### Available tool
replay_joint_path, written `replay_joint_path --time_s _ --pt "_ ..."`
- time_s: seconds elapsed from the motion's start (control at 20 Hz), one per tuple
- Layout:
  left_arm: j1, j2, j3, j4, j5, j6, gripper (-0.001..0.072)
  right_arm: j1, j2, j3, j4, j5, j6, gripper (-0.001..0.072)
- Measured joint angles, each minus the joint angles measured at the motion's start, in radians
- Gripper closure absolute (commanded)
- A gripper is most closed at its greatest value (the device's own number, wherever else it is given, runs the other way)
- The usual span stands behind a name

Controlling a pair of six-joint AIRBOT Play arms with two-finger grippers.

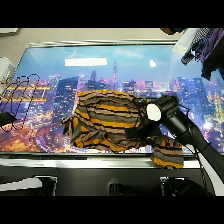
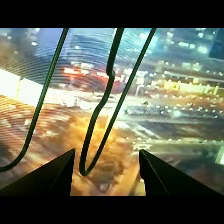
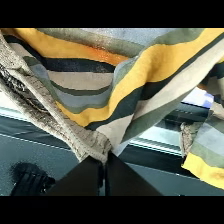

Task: Fold the clothes and pants, and hang the long-sleeved shirts on hangers.

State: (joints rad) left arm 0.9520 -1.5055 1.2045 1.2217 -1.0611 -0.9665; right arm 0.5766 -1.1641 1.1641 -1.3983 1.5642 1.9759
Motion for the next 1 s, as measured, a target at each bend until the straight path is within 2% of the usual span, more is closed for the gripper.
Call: replay_joint_path --time_s 0.3,0.55,0.6,0.7,0.75,0.85,1.0 --pt "-0.027 -0.119 0.025 0.002 0.018 0.146 0.0239 0.0 0.0 0.0 -0.014 -0.048 0.035 0.0679" --pt "-0.073 -0.16 0.031 0.025 0.048 0.205 0.026 0.0 0.0 0.0 -0.028 -0.089 0.068 0.0679" --pt "-0.08 -0.166 0.031 0.036 0.058 0.209 0.0314 0.0 0.0 0.0 -0.03 -0.092 0.068 0.0679" --pt "-0.089 -0.175 0.031 0.052 0.08 0.216 0.0537 0.0 0.0 0.0 -0.029 -0.096 0.074 0.0679" --pt "-0.092 -0.178 0.031 0.055 0.084 0.216 0.0596 0.0 0.0 0.0 -0.029 -0.097 0.075 0.0679" --pt "-0.096 -0.182 0.032 0.059 0.085 0.216 0.0684 0.0 0.0 0.0 -0.029 -0.1 0.076 0.0679" --pt "-0.099 -0.183 0.047 0.053 0.078 0.216 0.0685 0.0 0.0 0.0 -0.035 -0.103 0.078 0.0679"
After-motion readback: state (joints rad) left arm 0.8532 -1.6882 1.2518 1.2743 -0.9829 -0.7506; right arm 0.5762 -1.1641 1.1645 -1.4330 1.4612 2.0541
